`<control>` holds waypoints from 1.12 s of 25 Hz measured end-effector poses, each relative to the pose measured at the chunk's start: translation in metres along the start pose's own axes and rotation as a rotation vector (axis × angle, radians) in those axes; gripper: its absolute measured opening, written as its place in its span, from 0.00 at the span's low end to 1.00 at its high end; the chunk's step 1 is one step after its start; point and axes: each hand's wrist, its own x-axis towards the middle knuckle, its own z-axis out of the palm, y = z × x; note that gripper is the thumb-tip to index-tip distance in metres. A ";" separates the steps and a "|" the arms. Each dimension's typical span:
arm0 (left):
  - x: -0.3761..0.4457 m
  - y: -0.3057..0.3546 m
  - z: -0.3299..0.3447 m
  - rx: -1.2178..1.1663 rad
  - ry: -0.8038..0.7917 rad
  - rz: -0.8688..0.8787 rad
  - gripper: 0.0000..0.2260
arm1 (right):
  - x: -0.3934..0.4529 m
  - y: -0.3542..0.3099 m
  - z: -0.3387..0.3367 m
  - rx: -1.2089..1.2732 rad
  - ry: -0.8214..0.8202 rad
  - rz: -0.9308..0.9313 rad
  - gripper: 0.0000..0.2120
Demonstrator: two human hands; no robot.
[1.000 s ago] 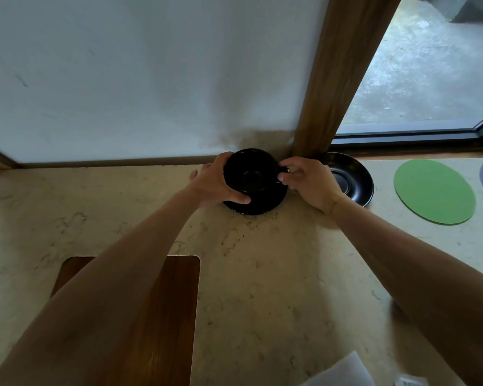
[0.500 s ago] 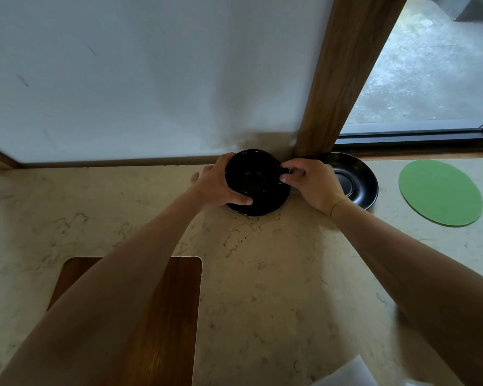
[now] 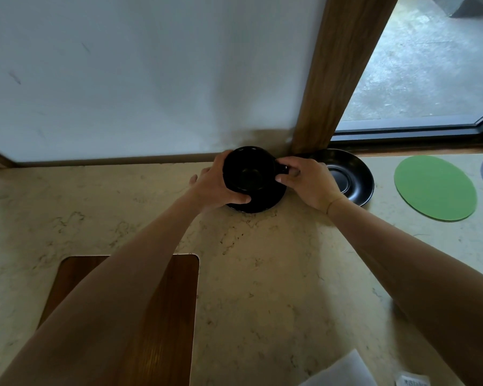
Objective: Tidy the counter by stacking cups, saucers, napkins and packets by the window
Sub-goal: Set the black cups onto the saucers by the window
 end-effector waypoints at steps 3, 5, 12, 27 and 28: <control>-0.005 0.004 0.002 -0.042 -0.018 -0.039 0.52 | -0.002 0.000 0.000 -0.002 -0.025 0.022 0.25; -0.011 0.007 0.003 -0.049 -0.014 -0.052 0.56 | -0.006 -0.001 0.000 -0.025 -0.016 0.044 0.29; -0.039 0.012 0.000 -0.107 0.079 -0.072 0.58 | -0.041 -0.014 -0.014 -0.015 0.073 0.082 0.32; -0.234 0.067 0.013 -0.222 0.125 -0.013 0.55 | -0.242 -0.042 -0.036 -0.238 0.193 0.026 0.34; -0.250 0.070 0.014 -0.224 0.132 -0.005 0.55 | -0.258 -0.045 -0.039 -0.256 0.185 0.032 0.34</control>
